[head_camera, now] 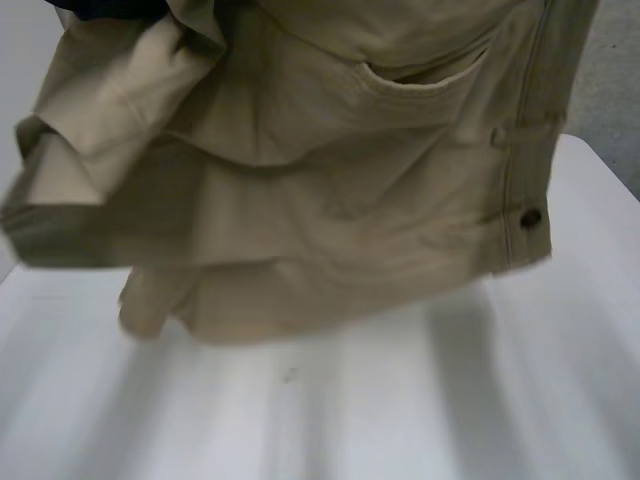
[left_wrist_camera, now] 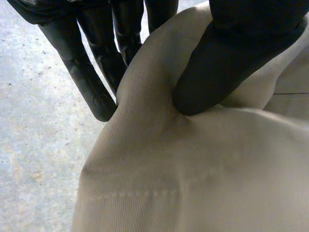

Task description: Fold the shorts.

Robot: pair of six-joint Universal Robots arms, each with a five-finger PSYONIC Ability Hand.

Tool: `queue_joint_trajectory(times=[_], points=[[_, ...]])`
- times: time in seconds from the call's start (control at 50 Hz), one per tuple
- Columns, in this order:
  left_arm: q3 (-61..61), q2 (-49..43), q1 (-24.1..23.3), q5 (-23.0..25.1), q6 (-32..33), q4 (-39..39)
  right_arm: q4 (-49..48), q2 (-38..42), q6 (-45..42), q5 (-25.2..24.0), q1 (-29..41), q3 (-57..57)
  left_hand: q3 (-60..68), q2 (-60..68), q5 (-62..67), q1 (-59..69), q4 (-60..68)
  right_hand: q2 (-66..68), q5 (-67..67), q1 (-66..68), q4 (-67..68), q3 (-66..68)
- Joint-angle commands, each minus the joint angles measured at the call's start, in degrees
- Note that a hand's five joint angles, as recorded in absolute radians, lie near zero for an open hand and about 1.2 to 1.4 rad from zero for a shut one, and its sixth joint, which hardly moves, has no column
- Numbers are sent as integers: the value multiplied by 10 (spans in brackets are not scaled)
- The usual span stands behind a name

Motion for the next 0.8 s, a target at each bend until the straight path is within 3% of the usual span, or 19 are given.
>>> queue_joint_trajectory(times=[0.02,0.2,0.34,0.42,0.56,0.58,0.6,0.62,0.8], points=[[-35,-42,15,3,-23,2,33,61,2,-10,-41,19,120,115,140,153,110,127,136,258,118,121],[-48,-249,40,2,-22,13,30,229,28,-30,-59,12,120,115,140,153,110,127,136,258,118,121],[14,-419,44,-1,-14,102,-36,400,46,-28,-78,-40,120,115,140,153,110,127,136,258,118,121],[62,-493,65,-4,-12,178,-108,472,48,-25,-80,-77,120,115,140,153,110,127,136,258,118,121],[127,-577,71,0,46,318,-352,547,36,-31,-80,-95,120,115,140,153,110,127,136,258,118,121],[128,-583,72,0,55,338,-373,556,33,-31,-81,-96,-15,-20,5,18,-25,41,50,172,32,35],[128,-591,71,0,69,366,-387,575,23,-30,-81,-101,-436,-441,-416,-403,-446,-400,-391,-268,-409,-405],[127,-593,71,0,75,375,-382,585,14,-31,-81,-108,-580,-585,-560,-547,-590,-573,-564,-442,-582,-579],[99,-571,72,-7,102,414,-275,574,1,-22,-74,-109,-580,-585,-560,-547,-590,-573,-564,-442,-582,-579]])
